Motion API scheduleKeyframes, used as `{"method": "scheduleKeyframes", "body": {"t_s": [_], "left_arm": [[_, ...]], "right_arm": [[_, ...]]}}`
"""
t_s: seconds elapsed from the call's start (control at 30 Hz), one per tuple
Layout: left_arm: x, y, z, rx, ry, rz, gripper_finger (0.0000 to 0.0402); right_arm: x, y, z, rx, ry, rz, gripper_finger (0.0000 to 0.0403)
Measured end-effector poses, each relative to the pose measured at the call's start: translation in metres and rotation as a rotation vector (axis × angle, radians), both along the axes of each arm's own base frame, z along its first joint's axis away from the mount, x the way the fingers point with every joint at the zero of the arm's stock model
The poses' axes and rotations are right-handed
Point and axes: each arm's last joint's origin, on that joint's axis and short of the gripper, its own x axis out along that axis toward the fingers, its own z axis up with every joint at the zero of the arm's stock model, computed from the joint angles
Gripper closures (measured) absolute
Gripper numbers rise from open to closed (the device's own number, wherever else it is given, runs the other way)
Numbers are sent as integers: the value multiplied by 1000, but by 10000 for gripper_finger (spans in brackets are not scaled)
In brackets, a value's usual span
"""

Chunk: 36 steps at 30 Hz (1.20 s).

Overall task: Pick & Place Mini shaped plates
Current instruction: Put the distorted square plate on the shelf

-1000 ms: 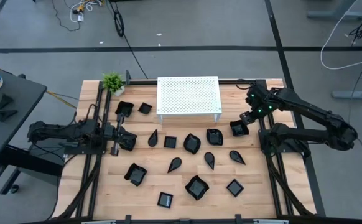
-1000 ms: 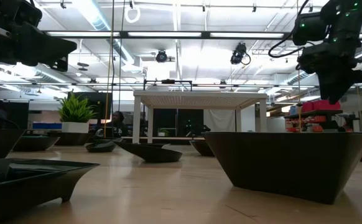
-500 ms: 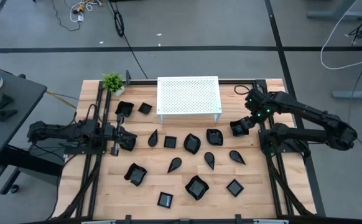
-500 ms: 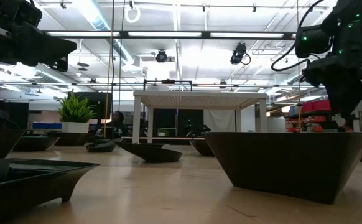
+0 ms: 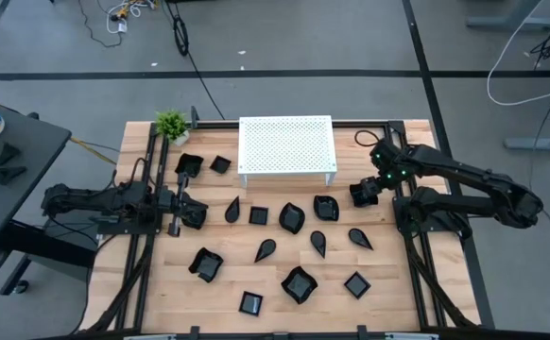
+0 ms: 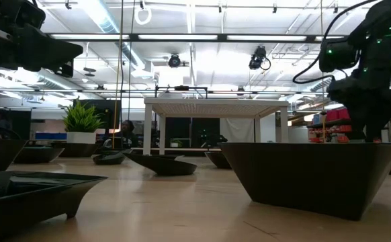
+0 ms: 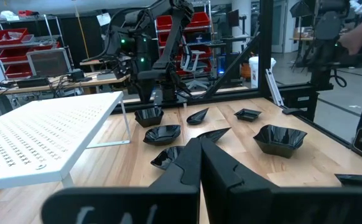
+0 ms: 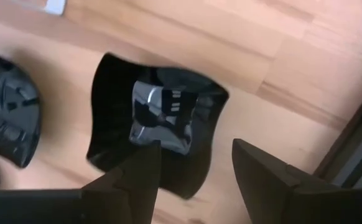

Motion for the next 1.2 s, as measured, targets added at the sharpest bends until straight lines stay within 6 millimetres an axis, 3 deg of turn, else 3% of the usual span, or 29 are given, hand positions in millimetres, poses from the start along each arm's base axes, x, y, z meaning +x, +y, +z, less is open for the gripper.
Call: {"method": "scheduleKeyframes", "body": {"t_s": [0.5, 1.2], "left_arm": [[0, 0, 0, 0, 0, 0, 399], [0, 0, 0, 0, 0, 0, 399]], "right_arm": [[4, -6, -4, -58, 31, -69, 202], [14, -14, -19, -5, 103, -53, 201]]}}
